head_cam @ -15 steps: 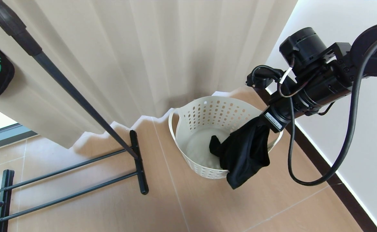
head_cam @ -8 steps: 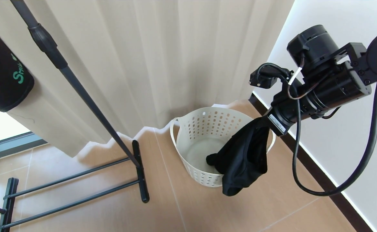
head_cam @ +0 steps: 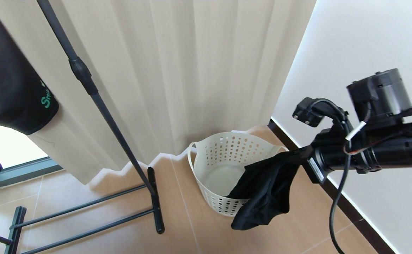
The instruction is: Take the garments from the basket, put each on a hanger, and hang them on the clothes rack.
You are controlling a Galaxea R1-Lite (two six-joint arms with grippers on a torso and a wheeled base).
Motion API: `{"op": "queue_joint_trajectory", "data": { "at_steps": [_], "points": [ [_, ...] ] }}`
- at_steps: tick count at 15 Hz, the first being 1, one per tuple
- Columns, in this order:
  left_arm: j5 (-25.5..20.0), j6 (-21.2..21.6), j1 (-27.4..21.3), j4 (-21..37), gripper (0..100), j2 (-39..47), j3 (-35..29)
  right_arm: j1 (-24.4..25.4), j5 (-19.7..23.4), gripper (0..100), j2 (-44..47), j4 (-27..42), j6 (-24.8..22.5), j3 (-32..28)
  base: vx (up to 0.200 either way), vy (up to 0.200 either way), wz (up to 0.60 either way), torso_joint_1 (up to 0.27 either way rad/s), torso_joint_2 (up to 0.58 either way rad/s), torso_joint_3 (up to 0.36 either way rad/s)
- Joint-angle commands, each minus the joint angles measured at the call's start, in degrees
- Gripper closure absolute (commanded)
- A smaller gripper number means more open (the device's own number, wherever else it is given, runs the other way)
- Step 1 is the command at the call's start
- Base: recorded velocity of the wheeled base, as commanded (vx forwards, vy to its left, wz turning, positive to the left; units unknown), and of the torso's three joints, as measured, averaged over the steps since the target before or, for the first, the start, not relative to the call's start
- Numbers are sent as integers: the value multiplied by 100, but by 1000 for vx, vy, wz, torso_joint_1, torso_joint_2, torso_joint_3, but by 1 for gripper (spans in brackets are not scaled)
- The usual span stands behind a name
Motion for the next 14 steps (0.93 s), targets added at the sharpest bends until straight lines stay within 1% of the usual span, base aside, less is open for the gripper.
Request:
{"op": "queue_joint_trajectory", "data": {
  "at_steps": [1,2,5,7,9,11,13,14],
  "points": [
    [-4,2,-1,2,0,8,7,5,65,100,-576,-228,31,756,0,0,0,27,-383,-129],
    [-13,-7,-1,2,0,-1,-2,5,56,100,-585,-236,40,827,0,0,0,32,-408,-144],
    [-22,11,-1,2,0,8,-2,32,56,100,-576,-843,49,1011,0,0,0,87,-437,-162],
    [-22,11,-1,2,0,8,-2,93,39,100,-681,-887,190,1020,0,0,0,110,-447,-146],
    [-22,11,-1,2,0,8,-2,93,21,100,-725,-895,515,1002,0,0,0,127,-469,-151],
    [-13,2,-1,2,0,-1,7,93,21,100,-743,-904,541,1090,0,0,0,144,-476,-139],
    [-4,2,-1,-7,0,-1,-2,207,21,100,-699,-1019,532,1117,0,0,0,171,-486,-134],
    [-4,2,-1,-7,0,-1,7,348,3,100,-690,-1062,532,1178,0,0,0,173,-491,-139]
  ]
}}
